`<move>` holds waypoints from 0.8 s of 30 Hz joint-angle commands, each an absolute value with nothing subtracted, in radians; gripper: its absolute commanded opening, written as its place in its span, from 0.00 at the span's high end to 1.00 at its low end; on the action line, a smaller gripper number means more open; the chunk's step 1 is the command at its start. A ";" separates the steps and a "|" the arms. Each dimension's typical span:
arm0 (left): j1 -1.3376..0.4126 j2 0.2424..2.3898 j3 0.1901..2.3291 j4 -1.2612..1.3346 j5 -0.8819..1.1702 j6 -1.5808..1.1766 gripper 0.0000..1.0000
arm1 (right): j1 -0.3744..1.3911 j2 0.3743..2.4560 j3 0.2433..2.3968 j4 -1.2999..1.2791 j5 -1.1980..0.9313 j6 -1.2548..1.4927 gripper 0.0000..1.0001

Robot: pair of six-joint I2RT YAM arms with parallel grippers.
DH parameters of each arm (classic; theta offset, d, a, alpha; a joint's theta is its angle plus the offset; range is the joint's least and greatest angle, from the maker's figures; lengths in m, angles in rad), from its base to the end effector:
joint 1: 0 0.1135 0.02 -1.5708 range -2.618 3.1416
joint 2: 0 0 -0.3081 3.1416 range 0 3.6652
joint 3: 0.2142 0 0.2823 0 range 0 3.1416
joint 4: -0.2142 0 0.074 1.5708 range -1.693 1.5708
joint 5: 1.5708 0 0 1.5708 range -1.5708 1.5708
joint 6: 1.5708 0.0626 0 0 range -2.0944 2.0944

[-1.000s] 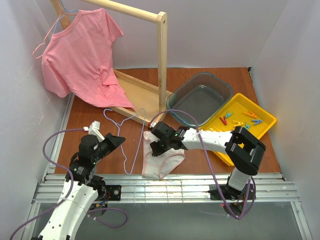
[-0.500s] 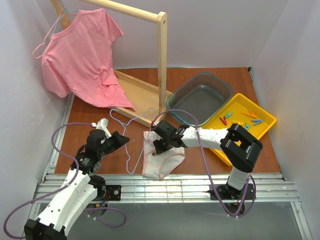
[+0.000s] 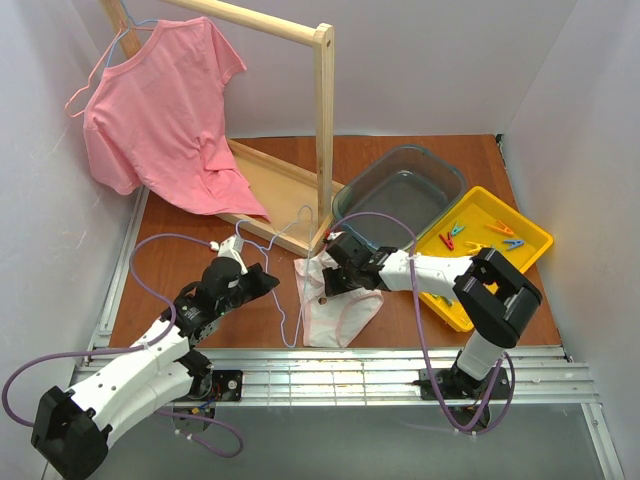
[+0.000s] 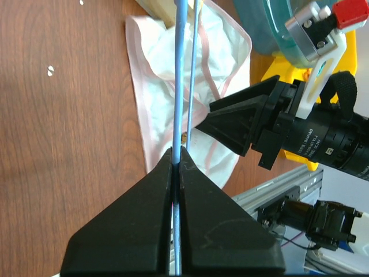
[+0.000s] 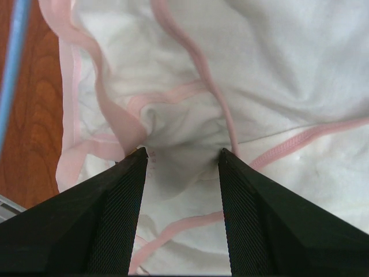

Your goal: Clip the underwear to the hanger

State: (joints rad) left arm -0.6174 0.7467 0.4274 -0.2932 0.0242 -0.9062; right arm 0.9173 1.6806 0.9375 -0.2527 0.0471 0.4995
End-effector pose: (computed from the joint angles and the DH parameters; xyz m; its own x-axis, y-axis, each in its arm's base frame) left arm 0.1511 -0.1091 0.2146 -0.7574 -0.4274 -0.4937 -0.0021 0.7577 -0.6526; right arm 0.2283 0.2934 0.1627 -0.8203 -0.2842 -0.4963 -0.4381 0.8701 0.2258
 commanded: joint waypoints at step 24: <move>-0.785 0.985 0.405 -0.301 -0.138 -1.046 1.00 | 0.890 1.704 0.979 -0.382 0.048 0.517 0.53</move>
State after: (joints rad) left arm -0.7746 0.9951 0.4137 -0.2489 -0.1173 -1.0409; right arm 0.8921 1.6970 0.9783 -0.3222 0.0502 0.5159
